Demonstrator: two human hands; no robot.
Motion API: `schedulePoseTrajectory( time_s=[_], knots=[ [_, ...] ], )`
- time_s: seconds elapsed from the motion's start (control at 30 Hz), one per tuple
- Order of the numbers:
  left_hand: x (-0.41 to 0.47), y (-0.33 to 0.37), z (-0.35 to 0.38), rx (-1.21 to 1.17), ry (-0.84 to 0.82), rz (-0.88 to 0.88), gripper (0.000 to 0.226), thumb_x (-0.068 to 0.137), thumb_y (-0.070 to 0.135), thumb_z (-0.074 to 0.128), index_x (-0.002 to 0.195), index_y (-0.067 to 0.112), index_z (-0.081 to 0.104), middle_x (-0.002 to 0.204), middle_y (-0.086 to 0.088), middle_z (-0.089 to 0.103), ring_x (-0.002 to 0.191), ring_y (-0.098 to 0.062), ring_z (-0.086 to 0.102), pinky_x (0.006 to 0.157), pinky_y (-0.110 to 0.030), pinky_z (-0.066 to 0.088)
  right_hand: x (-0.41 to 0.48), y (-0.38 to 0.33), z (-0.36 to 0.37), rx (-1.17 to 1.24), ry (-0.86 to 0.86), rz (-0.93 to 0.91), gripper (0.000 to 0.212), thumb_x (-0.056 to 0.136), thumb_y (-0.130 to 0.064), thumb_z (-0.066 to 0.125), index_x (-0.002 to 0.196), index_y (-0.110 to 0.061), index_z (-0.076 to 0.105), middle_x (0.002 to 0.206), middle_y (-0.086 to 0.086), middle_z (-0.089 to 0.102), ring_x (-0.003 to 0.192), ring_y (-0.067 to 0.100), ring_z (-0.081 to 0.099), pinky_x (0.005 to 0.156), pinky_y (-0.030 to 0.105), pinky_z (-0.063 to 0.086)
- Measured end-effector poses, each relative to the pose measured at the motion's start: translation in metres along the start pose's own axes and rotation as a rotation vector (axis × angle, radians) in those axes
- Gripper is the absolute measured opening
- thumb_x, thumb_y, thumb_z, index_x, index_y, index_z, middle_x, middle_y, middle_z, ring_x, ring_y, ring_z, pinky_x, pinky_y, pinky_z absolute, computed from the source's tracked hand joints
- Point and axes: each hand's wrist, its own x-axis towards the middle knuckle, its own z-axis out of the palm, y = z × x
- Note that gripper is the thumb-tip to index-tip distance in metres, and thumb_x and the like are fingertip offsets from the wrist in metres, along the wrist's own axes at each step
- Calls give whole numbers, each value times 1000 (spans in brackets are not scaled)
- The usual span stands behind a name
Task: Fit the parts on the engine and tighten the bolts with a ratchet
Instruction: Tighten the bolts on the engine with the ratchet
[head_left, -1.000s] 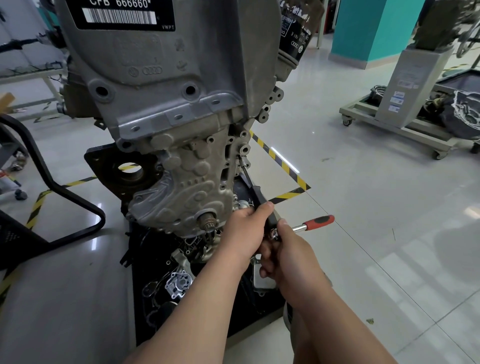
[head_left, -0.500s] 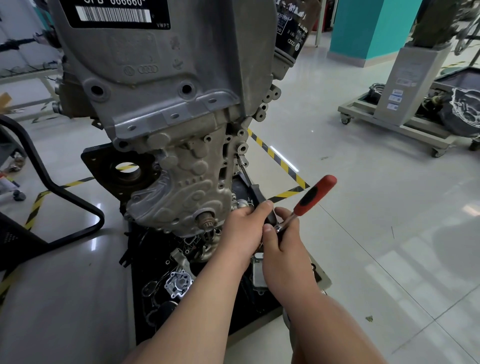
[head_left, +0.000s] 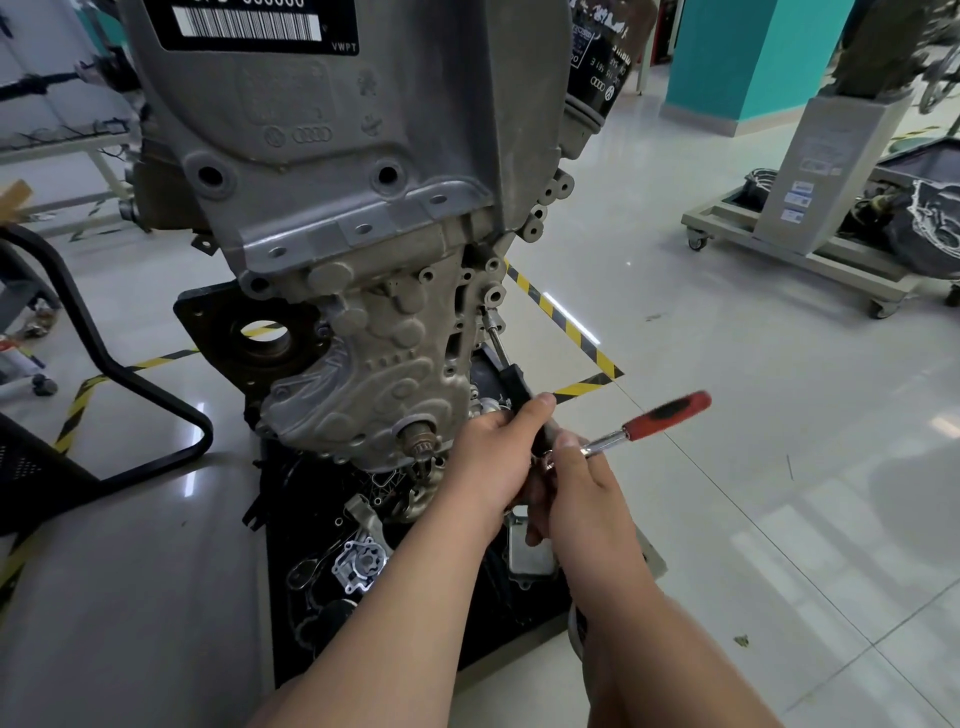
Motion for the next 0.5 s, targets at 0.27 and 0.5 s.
schedulePoseTrajectory(
  time_s=[0.27,0.5],
  knots=[
    [-2,0,4,-19,-57,-23,44,86,46,64,87,2,61,37,-9,46,26,-21,40,34,-20,36,3,-8,-2,349,-88,176,46,103,-39,35,74,-9,54,49,4,46,37,16,34,40,28,38],
    [2,-4,5,-47,19,16,37,79,44,70,75,7,64,56,-3,54,39,-18,47,40,-20,38,3,-3,-3,130,-41,116,46,100,-42,35,72,-10,53,52,2,50,41,15,43,44,27,43]
  ],
)
